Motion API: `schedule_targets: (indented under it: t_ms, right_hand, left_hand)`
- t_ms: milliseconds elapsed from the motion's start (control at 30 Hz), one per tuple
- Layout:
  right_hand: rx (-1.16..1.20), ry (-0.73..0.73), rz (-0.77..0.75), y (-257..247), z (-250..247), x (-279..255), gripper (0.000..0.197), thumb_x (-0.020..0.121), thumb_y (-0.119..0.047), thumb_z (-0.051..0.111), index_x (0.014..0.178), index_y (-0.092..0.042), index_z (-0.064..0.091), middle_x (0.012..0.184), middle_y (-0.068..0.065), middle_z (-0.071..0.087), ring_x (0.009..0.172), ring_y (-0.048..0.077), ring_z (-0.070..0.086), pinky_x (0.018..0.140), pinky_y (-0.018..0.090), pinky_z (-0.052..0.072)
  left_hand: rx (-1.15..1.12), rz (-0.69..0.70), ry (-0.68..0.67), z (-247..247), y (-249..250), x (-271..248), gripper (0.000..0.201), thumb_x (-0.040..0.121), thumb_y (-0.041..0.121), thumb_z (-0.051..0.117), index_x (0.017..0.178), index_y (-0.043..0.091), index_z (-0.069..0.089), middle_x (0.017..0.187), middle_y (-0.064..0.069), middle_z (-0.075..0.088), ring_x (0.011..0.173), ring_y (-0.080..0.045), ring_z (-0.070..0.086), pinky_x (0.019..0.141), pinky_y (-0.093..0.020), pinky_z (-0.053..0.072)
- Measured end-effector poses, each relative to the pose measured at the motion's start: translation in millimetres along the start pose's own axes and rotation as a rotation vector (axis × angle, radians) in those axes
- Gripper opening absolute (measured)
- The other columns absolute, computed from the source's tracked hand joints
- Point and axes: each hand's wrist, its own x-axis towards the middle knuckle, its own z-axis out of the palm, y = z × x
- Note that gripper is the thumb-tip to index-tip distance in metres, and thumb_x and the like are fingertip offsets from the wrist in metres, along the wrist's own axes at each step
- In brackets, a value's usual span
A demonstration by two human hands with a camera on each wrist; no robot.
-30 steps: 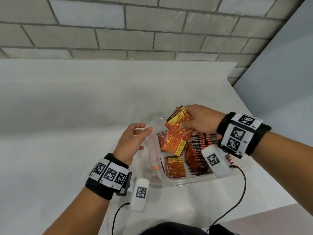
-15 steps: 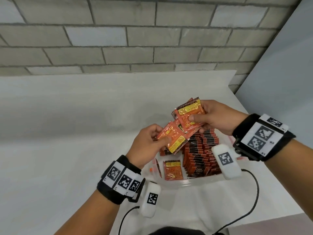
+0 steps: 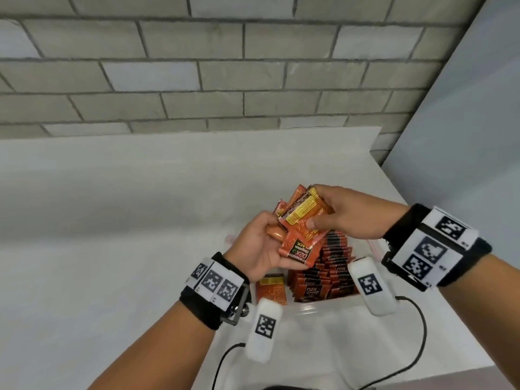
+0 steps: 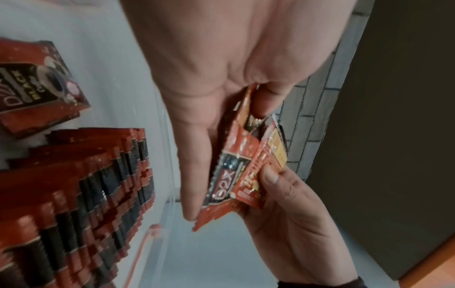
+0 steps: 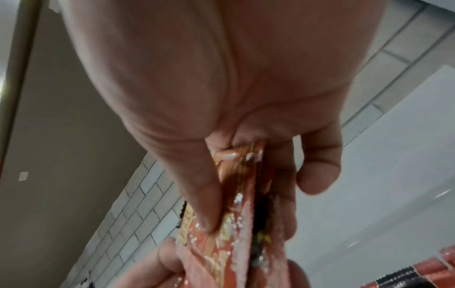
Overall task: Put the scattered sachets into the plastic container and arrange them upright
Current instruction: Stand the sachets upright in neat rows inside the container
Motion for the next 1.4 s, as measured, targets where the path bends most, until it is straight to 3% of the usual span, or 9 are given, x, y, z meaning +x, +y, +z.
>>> schedule_targets:
  t_ms: [133,300,400,500,667,933,1100,1267,1400]
  right_hand:
    - [-0.016,-0.069,0.016,5,2,-4,0.019,0.091,-0.019,0.061,0.107,-0.021,0.05,0.102,-0.001,0.067,0.095,0.017,0.064,0.09,0.044,0.05]
    - [-0.157,-0.123,0.006,0,5,-8,0.021,0.094,-0.025,0.057,0.109,-0.021,0.043,0.094,-0.002,0.063,0.085,0.018,0.064,0.078,0.04,0.054]
    - [-0.36,-0.034,0.0,1,7,-5,0.048,0.091,-0.03,0.059,0.132,-0.026,0.035,0.122,-0.001,0.042,0.112,0.017,0.043,0.097,0.038,0.042]
    - [-0.308,0.022,-0.032,7,10,-2,0.076,0.09,-0.03,0.06,0.149,-0.034,0.012,0.142,-0.004,0.027,0.128,0.013,0.029,0.109,0.035,0.031]
    - [-0.005,-0.078,0.013,15,14,-6,0.071,0.097,-0.022,0.051,0.15,-0.04,0.007,0.13,-0.011,0.054,0.109,0.0,0.057,0.099,0.023,0.044]
    - [0.324,0.226,0.093,41,22,-8,0.048,0.095,-0.012,0.052,0.139,-0.025,0.038,0.109,-0.003,0.066,0.1,0.014,0.065,0.095,0.038,0.05]
    - [0.363,0.363,0.085,42,25,-12,0.035,0.093,-0.006,0.054,0.126,-0.018,0.051,0.104,0.0,0.067,0.096,0.016,0.065,0.088,0.034,0.053]
    - [0.204,0.277,0.047,32,25,-16,0.031,0.09,-0.007,0.06,0.116,-0.023,0.058,0.102,-0.002,0.069,0.091,0.013,0.066,0.083,0.027,0.053]
    - [0.229,0.328,0.091,34,28,-15,0.017,0.087,-0.005,0.063,0.095,-0.021,0.064,0.091,-0.002,0.07,0.081,0.013,0.066,0.076,0.026,0.051]
  left_hand:
    - [0.011,-0.074,-0.164,-1,-13,4,0.068,0.08,0.07,0.042,0.124,0.021,0.059,0.116,-0.021,0.065,0.103,-0.037,0.064,0.083,-0.053,0.055]
    - [0.006,-0.059,-0.14,7,-21,10,0.042,0.084,0.031,0.057,0.122,0.013,0.056,0.112,-0.018,0.067,0.097,-0.029,0.067,0.079,-0.05,0.056]
    - [-0.062,-0.026,-0.131,6,-21,13,0.04,0.083,0.022,0.054,0.122,0.012,0.055,0.108,-0.017,0.068,0.097,-0.032,0.068,0.073,-0.046,0.058]
    - [-0.083,-0.008,-0.141,5,-20,15,0.041,0.083,0.021,0.057,0.122,0.007,0.055,0.103,-0.019,0.069,0.092,-0.033,0.07,0.074,-0.047,0.058]
    - [-0.197,0.022,-0.268,-2,-19,14,0.052,0.073,0.038,0.079,0.118,0.015,0.068,0.115,-0.02,0.065,0.099,-0.038,0.067,0.084,-0.058,0.051]
    - [-0.258,0.041,-0.118,-7,-22,13,0.055,0.083,0.016,0.055,0.135,0.004,0.043,0.13,-0.031,0.053,0.115,-0.046,0.056,0.084,-0.063,0.05]
    - [-0.086,0.042,-0.042,-9,-18,11,0.037,0.085,0.002,0.056,0.122,0.004,0.052,0.116,-0.03,0.062,0.101,-0.044,0.064,0.076,-0.059,0.054]
    - [0.037,0.063,-0.034,-7,-16,7,0.035,0.081,0.014,0.064,0.116,0.01,0.059,0.104,-0.023,0.069,0.082,-0.029,0.072,0.062,-0.044,0.06]
    - [-0.065,0.056,-0.045,-10,-15,5,0.032,0.086,0.018,0.058,0.117,0.01,0.056,0.107,-0.024,0.068,0.089,-0.034,0.07,0.078,-0.051,0.056]
